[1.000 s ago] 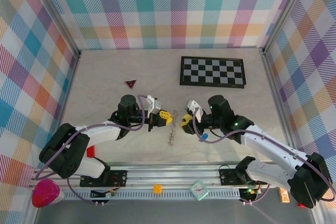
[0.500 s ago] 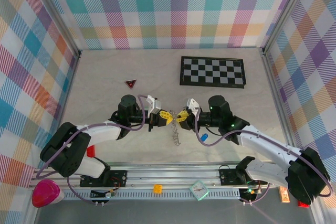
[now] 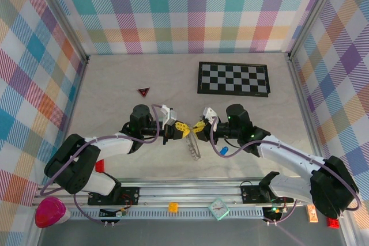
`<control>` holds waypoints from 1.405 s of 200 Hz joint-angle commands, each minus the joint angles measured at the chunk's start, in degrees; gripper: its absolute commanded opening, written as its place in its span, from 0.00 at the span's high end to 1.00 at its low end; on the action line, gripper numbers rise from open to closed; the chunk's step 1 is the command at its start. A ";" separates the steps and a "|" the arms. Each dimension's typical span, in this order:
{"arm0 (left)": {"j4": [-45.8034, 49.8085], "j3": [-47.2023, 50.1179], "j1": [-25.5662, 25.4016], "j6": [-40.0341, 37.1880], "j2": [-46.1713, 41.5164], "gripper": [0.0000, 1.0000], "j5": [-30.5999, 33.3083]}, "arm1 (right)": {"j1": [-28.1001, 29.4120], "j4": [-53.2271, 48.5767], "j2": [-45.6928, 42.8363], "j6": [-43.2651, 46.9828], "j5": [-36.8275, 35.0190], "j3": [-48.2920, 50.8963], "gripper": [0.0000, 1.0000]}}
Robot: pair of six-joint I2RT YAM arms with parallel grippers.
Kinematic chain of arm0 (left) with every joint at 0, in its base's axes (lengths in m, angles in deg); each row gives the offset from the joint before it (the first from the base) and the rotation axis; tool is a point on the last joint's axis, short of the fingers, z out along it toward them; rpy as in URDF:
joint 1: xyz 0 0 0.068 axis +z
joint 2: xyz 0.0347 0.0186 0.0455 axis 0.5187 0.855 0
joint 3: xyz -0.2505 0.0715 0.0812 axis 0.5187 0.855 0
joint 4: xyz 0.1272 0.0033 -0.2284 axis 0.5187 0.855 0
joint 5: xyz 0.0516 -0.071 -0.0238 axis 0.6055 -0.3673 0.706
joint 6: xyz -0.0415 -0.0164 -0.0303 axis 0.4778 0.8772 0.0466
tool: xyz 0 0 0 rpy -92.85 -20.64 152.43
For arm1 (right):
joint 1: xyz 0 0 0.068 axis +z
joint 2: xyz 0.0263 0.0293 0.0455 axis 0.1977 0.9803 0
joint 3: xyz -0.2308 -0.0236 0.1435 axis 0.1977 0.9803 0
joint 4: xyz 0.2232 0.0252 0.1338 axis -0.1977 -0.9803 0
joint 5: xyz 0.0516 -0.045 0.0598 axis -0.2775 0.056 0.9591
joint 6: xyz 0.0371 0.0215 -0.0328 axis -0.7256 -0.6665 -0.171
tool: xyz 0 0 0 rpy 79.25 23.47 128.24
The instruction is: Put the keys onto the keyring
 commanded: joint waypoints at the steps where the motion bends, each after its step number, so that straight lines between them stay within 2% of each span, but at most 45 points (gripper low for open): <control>1: -5.09 0.59 -0.20 0.15 0.50 1.00 -2.59 | 0.62 2.11 0.51 -0.81 2.23 -1.13 0.81; 73: -6.81 0.68 -0.20 1.18 1.35 1.00 -3.21 | 0.81 4.39 2.17 -0.81 5.71 -2.30 0.87; 103: -6.90 0.50 -0.20 1.34 1.65 1.00 -3.33 | 0.85 4.02 2.84 0.17 6.68 -3.17 1.00; 115: -6.58 0.57 -0.17 1.18 1.57 1.00 -2.09 | 0.86 2.73 2.80 1.13 6.92 -3.70 1.00; 121: -5.96 0.59 -0.11 0.87 1.36 0.98 -1.19 | 0.90 1.50 2.67 2.07 6.97 -4.04 1.00; 135: -3.06 0.48 -0.11 -0.83 0.34 0.86 0.73 | 0.85 -2.90 2.16 4.83 6.72 -5.40 1.00; 142: -1.02 0.35 -0.12 -1.98 -0.45 0.83 1.55 | 0.89 -5.65 1.90 6.50 6.57 -6.36 1.00; 187: 22.04 -3.35 -0.87 -15.51 -8.51 0.75 6.61 | 0.90 -28.49 2.63 17.62 3.62 -15.44 1.00; 208: 30.20 -5.17 -1.94 -20.62 -10.68 0.68 9.23 | 0.96 -37.31 4.03 21.56 2.16 -19.96 1.00; 243: 31.60 -5.98 -2.66 -21.55 -11.88 0.66 9.40 | 2.07 -46.38 6.39 25.84 -1.08 -25.99 1.00; 281: 33.73 -7.71 -3.43 -22.05 -11.01 0.72 7.92 | 5.03 -50.76 9.26 28.67 -4.87 -30.65 1.00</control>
